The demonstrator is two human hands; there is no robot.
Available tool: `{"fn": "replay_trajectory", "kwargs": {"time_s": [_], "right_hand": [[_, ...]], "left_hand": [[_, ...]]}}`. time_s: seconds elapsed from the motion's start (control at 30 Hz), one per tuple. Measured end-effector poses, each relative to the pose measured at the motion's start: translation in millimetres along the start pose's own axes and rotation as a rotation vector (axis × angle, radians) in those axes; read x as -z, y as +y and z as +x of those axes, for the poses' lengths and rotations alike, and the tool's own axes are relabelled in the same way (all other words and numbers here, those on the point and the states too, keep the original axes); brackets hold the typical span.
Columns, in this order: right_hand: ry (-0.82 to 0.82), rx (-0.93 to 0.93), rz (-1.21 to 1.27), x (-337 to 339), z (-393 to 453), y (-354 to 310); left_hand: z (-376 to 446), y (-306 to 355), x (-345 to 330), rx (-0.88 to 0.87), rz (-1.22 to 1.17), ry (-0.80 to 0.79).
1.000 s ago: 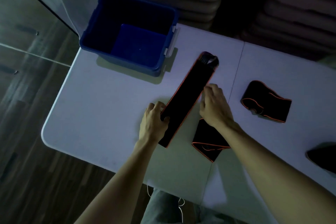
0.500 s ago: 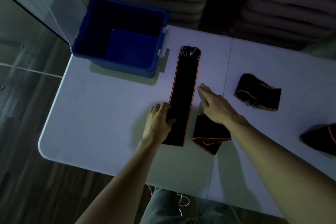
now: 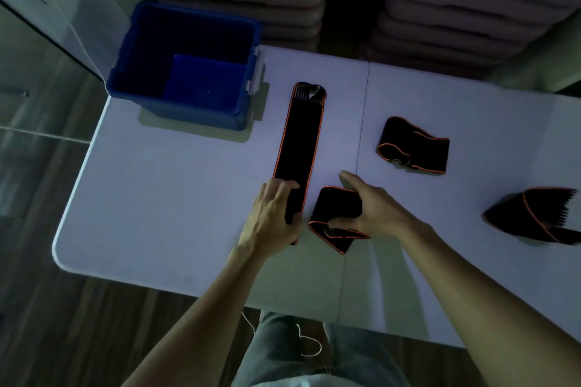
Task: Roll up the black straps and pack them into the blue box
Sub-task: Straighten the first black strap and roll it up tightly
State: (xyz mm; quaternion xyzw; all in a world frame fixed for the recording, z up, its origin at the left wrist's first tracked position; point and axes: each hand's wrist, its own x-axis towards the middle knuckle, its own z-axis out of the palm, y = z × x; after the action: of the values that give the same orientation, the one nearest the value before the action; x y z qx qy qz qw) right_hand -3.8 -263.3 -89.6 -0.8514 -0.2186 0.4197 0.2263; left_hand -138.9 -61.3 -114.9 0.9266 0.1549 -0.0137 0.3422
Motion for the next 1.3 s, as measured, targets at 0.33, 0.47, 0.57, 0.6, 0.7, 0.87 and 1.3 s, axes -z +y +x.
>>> {"fn": "replay_trajectory", "kwargs": {"time_s": [0.33, 0.47, 0.57, 0.6, 0.7, 0.87, 1.3], "right_hand": [[0.202, 0.145, 0.102, -11.1, -36.1, 46.2], [0.107, 0.089, 0.057, -11.7, -49.2, 45.4], [0.166, 0.052, 0.103, -14.8, -51.4, 51.0], [0.186, 0.030, 0.176, -14.1, -51.6, 52.2], [0.285, -0.043, 0.366, -3.5, -52.7, 52.7], [0.472, -0.021, 0.229, 34.6, -59.8, 60.7], [0.245, 0.065, 0.553, 84.1, -70.7, 25.2]], "left_hand": [[-4.5, 52.9, -39.0, 0.039, 0.163, -0.022], [12.5, 81.7, -31.5, 0.163, -0.056, -0.054], [20.8, 96.8, -28.8, 0.207, -0.093, -0.116], [22.3, 99.7, -28.0, 0.222, -0.082, -0.131], [24.6, 97.8, -23.6, 0.297, -0.066, -0.104], [16.6, 74.5, -18.6, 0.475, -0.221, -0.041], [-8.4, 112.1, -45.9, -0.004, 0.053, 0.144]]}}
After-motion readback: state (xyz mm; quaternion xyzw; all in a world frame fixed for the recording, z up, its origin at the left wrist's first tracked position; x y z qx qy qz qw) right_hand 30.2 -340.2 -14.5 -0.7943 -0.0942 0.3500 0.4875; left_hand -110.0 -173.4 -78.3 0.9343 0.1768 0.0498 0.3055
